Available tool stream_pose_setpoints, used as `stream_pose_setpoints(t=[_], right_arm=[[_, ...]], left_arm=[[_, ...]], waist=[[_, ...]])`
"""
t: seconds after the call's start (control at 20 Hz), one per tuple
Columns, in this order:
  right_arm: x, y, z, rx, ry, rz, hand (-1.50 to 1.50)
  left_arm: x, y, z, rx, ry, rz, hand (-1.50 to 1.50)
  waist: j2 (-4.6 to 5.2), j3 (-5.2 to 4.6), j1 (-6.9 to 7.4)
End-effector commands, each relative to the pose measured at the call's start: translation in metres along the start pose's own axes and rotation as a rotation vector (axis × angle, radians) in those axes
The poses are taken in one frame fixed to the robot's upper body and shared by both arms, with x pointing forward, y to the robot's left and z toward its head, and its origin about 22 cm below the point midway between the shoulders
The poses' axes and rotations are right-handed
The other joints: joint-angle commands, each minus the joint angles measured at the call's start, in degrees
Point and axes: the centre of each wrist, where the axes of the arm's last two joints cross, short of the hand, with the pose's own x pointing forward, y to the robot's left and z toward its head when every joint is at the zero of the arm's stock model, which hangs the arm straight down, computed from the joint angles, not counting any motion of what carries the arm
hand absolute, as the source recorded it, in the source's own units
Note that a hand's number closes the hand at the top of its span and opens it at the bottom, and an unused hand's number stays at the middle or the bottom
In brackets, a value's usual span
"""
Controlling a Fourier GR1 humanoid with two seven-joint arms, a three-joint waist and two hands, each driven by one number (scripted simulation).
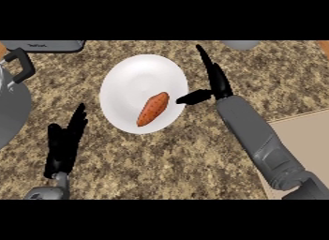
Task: Pick the sweet potato from the tray and place it in the plate
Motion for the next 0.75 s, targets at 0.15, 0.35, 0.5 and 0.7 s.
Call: stream_pose_setpoints(t=[0.15, 0.35, 0.5, 0.7], right_arm=[[-0.004, -0.024, -0.004, -0.045, 0.009, 0.0, -1.5], [-0.027, -0.031, 0.009, -0.117, 0.051, 0.028, -1.5], [-0.039, -0.031, 0.019, -0.125, 0.044, 0.017, -1.5], [-0.027, -0.047, 0.006, -0.129, 0.064, 0.069, -1.5]], left_arm=[[-0.001, 0.004, -0.012, 0.019, -0.013, -0.013, 0.0], [-0.009, 0.003, 0.001, 0.003, 0.013, -0.01, 0.0], [0.004, -0.005, 0.0, -0.005, 0.001, -0.008, 0.0], [0.005, 0.017, -0.007, -0.002, -0.001, 0.0, 0.0]], waist=[[0.05, -0.01, -0.1], [0.14, 0.0, 0.27], [-0.01, 0.0, -0.1], [0.2, 0.01, 0.38]])
